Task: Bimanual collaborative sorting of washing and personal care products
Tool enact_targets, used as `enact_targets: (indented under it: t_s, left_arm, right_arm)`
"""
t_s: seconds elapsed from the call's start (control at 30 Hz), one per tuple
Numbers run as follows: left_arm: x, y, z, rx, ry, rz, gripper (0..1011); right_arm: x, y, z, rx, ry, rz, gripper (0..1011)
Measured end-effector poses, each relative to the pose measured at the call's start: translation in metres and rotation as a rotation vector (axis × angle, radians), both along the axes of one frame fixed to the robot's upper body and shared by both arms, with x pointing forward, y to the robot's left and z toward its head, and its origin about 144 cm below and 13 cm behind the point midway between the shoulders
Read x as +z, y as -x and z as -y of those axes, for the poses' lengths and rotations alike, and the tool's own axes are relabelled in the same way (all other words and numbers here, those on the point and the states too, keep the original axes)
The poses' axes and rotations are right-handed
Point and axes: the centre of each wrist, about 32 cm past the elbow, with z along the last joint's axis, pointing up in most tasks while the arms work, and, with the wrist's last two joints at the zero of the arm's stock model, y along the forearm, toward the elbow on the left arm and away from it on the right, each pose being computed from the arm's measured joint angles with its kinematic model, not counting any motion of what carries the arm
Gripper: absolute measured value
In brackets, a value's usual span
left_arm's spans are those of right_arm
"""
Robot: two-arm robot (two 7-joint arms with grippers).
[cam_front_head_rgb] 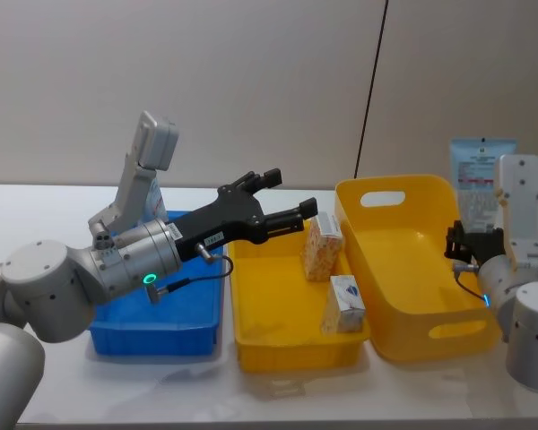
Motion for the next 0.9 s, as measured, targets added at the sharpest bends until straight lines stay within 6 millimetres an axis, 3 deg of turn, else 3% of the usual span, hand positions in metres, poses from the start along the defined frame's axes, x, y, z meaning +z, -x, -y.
enact_targets:
  t_s: [0.17, 0.33, 0.4, 0.7, 0.9]
  left_arm:
    - [0.0, 0.0, 0.0, 0.0, 0.0, 0.0, 1002]
    - [0.0, 0.0, 0.0, 0.0, 0.0, 0.0, 1001]
    - [0.0, 0.0, 0.0, 0.0, 0.0, 0.0, 1001]
    - [0.0, 0.0, 0.0, 0.0, 0.0, 0.0, 1001]
    - [0.0, 0.0, 0.0, 0.0, 0.0, 0.0, 1001]
  right_arm:
    - [0.0001, -0.0009, 0.0, -0.003, -0.008, -0.014, 407]
    - [0.0, -0.0013, 0.0001, -0.005, -0.012, -0.021, 572]
    - [0.0001, -0.0015, 0.0001, -0.005, -0.015, -0.024, 685]
    - [0.0002, -0.0018, 0.0, -0.006, -0.019, -0.03, 944]
    - [0.0002, -0.0019, 0.0, -0.006, -0.02, -0.032, 1004]
